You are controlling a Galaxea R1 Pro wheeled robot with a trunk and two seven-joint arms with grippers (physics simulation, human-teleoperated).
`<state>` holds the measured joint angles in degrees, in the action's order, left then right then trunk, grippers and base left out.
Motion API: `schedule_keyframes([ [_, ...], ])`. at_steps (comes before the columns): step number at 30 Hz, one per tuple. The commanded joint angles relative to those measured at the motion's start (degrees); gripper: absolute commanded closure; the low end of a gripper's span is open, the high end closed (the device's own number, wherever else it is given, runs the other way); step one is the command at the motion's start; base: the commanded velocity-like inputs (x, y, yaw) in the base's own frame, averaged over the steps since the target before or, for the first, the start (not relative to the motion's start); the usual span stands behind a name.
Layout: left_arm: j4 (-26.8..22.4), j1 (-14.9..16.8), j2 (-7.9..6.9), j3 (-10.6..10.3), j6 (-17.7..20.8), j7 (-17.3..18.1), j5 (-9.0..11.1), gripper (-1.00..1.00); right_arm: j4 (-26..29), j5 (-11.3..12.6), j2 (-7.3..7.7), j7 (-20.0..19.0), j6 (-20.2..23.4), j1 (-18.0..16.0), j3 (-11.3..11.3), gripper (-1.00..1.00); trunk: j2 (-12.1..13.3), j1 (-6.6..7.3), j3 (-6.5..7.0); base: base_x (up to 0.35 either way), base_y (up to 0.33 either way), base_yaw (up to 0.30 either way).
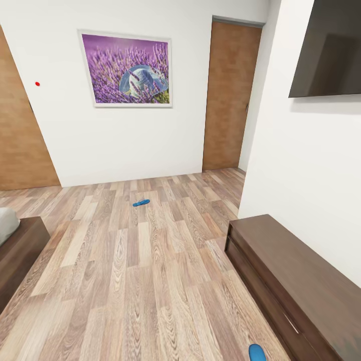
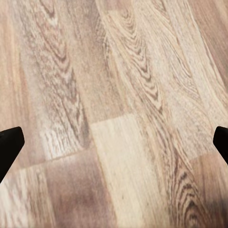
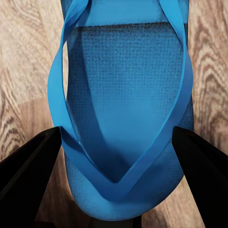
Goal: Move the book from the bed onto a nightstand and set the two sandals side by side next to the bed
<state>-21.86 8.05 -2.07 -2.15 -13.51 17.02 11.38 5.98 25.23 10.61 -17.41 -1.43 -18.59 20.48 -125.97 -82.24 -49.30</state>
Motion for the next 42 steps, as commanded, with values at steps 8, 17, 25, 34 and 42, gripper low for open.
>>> schedule_keyframes([
  [8, 0.04, 0.04, -0.04, -0.23, -0.12, 0.21, 0.59, -1.0, -0.05, 0.53, 0.02, -0.17, -0.24, -0.04, 0.51, 1.0, -0.02, 0.01, -0.44, 0.029, 0.0, -0.06],
  [17, 0.06, 0.04, -0.04, -0.23, -0.03, 0.21, 0.58, -1.0, -0.09, 0.52, -0.02, -0.17, -0.24, -0.04, 0.5, 1.0, -0.02, 0.01, -0.47, 0.286, 0.0, -0.007],
  [25, 0.06, 0.04, -0.03, -0.23, -0.03, 0.21, 0.59, -1.0, -0.09, 0.46, 0.02, -0.17, -0.22, -0.04, 0.5, 1.0, -0.02, 0.01, -0.48, 0.33, 0.0, 0.0],
  [34, 0.06, 0.04, -0.03, -0.23, 0.03, 0.21, 0.66, -1.0, -0.1, 0.51, 0.0, -0.1, -0.22, -0.04, 0.53, 1.0, -0.02, 0.01, -0.48, 0.331, 0.011, 0.0],
  [42, 0.06, 0.04, -0.04, -0.23, 0.07, 0.21, 0.66, -1.0, -0.1, 0.52, -0.05, 0.25, -0.24, -0.04, 0.53, 1.0, -0.02, 0.01, -0.48, 0.332, 0.078, 0.0],
])
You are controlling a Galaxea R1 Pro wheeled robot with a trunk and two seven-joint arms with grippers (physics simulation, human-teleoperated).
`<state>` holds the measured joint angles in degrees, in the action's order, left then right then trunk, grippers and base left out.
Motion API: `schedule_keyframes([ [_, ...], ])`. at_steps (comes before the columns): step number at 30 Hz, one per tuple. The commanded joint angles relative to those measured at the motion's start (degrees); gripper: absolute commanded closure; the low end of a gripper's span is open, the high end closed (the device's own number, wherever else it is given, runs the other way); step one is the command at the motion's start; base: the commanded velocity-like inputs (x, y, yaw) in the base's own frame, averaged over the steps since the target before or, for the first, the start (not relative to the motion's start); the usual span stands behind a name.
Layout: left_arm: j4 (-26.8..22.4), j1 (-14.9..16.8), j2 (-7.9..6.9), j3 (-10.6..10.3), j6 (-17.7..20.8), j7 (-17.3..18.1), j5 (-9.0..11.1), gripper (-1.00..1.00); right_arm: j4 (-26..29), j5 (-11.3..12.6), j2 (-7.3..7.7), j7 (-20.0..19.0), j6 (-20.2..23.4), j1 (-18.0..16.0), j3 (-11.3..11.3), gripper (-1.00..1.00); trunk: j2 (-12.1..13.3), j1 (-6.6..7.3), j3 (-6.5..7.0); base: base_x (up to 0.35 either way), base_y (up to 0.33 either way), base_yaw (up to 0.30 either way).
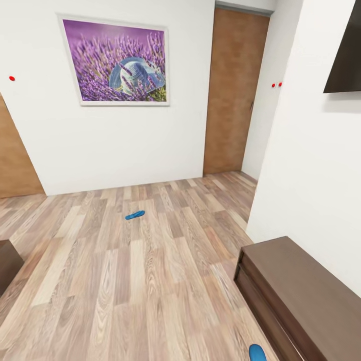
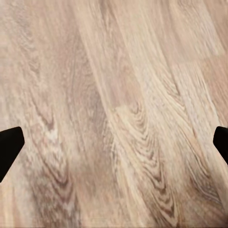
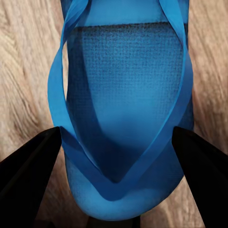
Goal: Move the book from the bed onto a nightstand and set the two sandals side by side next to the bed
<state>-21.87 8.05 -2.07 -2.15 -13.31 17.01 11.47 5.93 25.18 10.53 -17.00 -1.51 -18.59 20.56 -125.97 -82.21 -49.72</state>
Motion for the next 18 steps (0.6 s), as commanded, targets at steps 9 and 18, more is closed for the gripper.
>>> schedule_keyframes([
  [9, 0.07, 0.04, -0.04, -0.22, -0.05, 0.19, 0.61, -1.0, -0.03, 0.57, 0.02, -0.08, -0.16, -0.04, 0.45, 1.0, -0.02, -0.02, -0.05, 0.329, 0.127, 0.0],
  [18, 0.07, 0.04, -0.04, -0.22, -0.05, 0.13, 0.66, -1.0, -0.04, 0.57, 0.02, -0.08, -0.16, -0.04, 0.45, 1.0, -0.02, -0.02, -0.05, 0.327, 0.111, 0.0],
])
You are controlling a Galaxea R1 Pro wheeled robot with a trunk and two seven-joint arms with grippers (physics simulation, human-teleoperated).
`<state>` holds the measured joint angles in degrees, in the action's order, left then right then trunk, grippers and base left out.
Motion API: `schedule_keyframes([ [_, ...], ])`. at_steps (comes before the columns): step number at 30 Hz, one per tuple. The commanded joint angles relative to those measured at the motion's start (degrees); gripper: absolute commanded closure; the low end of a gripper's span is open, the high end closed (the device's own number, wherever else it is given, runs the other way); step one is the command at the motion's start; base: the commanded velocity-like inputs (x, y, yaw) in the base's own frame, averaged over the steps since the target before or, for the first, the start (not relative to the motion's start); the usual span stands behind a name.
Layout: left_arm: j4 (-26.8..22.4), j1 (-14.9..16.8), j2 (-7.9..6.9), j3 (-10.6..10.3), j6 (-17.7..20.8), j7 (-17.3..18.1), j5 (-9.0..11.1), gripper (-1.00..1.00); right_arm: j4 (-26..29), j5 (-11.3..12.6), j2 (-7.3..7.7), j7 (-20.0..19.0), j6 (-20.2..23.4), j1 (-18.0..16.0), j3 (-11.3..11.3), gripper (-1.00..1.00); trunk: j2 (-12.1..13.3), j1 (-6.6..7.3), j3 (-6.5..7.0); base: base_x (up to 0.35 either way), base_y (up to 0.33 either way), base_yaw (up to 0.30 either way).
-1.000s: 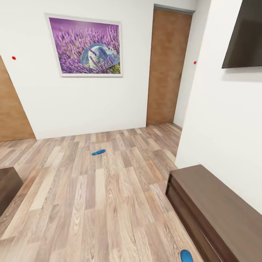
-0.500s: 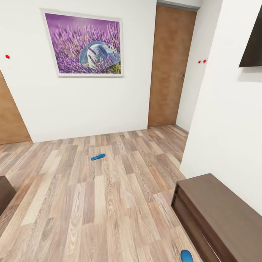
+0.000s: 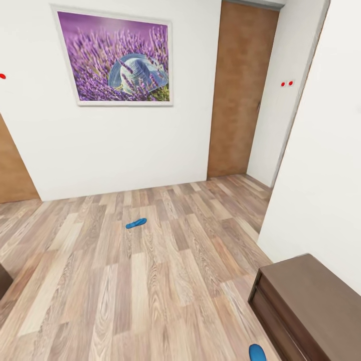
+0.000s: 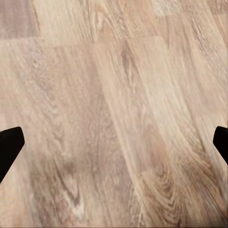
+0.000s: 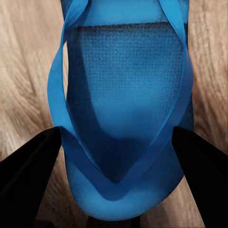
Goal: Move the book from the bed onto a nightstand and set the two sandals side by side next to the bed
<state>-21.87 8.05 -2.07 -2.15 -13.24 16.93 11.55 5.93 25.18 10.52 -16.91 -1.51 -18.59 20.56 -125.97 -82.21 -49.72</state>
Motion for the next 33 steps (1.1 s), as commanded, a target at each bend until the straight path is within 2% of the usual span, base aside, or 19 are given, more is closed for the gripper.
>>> schedule_keyframes([
  [1, 0.07, 0.04, -0.04, -0.23, -0.12, 0.21, 0.59, -1.0, -0.04, 0.57, 0.03, -0.16, -0.16, -0.04, 0.45, 1.0, -0.02, -0.02, -0.05, 0.328, 0.091, 0.0],
  [33, 0.07, 0.04, -0.04, -0.14, -0.12, 0.21, 0.66, -1.0, -0.04, 0.57, 0.03, -0.18, -0.15, -0.04, 0.45, 1.0, -0.02, -0.02, -0.05, 0.33, 0.013, 0.0],
])
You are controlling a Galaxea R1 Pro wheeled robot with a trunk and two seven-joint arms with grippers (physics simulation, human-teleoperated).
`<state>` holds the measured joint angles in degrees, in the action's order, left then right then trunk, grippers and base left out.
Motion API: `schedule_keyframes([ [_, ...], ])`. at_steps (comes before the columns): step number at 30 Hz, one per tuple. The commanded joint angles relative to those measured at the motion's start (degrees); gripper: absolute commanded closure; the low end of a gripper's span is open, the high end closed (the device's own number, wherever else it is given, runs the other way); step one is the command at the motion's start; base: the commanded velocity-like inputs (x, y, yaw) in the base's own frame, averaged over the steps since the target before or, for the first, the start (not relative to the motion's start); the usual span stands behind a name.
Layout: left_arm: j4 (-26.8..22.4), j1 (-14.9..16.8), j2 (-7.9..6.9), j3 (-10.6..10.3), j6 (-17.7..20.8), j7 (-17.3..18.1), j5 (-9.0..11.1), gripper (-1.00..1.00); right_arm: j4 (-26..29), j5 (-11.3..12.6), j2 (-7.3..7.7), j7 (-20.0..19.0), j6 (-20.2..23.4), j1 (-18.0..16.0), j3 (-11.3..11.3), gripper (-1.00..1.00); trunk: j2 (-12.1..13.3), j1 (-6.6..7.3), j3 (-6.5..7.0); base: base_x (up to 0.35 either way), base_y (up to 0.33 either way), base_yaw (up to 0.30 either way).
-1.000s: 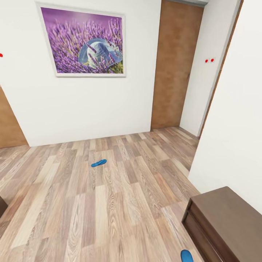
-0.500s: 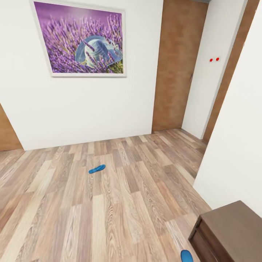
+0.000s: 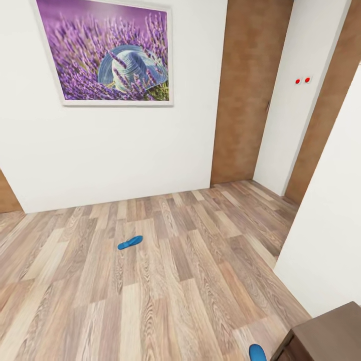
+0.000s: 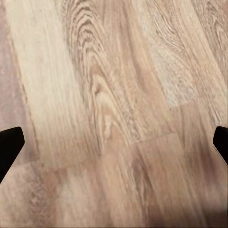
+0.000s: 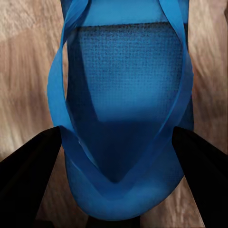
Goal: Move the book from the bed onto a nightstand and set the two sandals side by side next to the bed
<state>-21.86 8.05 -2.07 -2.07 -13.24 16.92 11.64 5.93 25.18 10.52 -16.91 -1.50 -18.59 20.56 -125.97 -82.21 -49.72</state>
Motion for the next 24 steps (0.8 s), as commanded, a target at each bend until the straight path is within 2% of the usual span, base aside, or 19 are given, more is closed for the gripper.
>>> schedule_keyframes([
  [1, 0.06, 0.04, -0.04, -0.23, -0.12, 0.21, 0.57, -1.0, -0.04, 0.57, 0.02, -0.16, -0.16, -0.04, 0.45, 1.0, -0.02, -0.02, -0.05, 0.332, 0.0, 0.0],
  [24, 0.06, 0.04, -0.04, -0.27, -0.12, 0.21, 0.57, -1.0, -0.04, 0.57, 0.02, -0.16, -0.17, -0.04, 0.45, 1.0, -0.02, -0.02, -0.05, 0.332, 0.0, 0.0],
])
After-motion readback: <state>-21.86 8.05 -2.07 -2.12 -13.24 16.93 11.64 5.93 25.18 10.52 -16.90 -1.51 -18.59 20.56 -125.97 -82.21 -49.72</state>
